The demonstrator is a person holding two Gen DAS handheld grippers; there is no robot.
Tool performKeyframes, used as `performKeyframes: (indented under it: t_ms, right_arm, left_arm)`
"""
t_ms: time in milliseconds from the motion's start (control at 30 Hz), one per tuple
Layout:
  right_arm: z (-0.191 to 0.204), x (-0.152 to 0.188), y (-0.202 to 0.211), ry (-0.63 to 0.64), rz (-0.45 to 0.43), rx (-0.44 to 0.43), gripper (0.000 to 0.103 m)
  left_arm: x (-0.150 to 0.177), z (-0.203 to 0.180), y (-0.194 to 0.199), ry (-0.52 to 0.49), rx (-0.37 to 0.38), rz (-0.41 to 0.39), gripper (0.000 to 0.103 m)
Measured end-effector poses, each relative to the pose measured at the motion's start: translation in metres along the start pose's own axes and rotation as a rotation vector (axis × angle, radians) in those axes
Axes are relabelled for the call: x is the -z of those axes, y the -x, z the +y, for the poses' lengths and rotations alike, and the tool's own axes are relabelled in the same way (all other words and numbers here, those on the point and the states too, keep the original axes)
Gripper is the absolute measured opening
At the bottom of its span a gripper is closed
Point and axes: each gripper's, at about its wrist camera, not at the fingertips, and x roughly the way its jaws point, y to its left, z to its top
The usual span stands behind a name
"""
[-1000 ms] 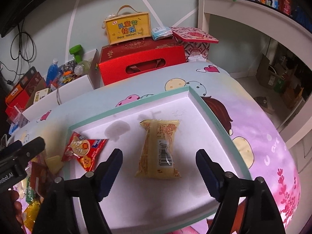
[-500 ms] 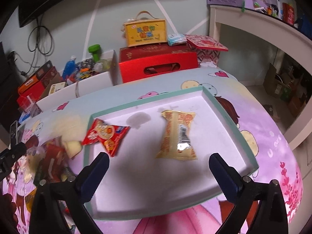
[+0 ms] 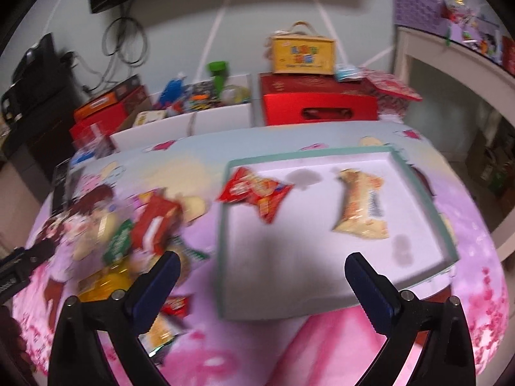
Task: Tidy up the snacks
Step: 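Move both tools back toward the snack pile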
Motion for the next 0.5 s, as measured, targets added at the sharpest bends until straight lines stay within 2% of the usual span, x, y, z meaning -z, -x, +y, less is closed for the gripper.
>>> performKeyframes:
  t_ms: [100, 333, 500]
  right_arm:
    - [0.018, 0.01, -0.001, 0.03, 0.039, -0.051, 0.103]
    - [0.049, 0.033, -0.012, 0.113, 0.123, -0.057, 0.103]
    - [0.064, 0.046, -0.024, 0.137, 0.196, -0.079, 0.103]
  left_arm:
    - [0.01, 0.008, -0.002, 0.025, 0.024, 0.043, 0.099]
    - [0.03, 0.015, -0.018, 0.085, 0.054, 0.164, 0.099]
    - [0.034, 0.021, -0.024, 0.13, 0.065, 0.2, 0.099]
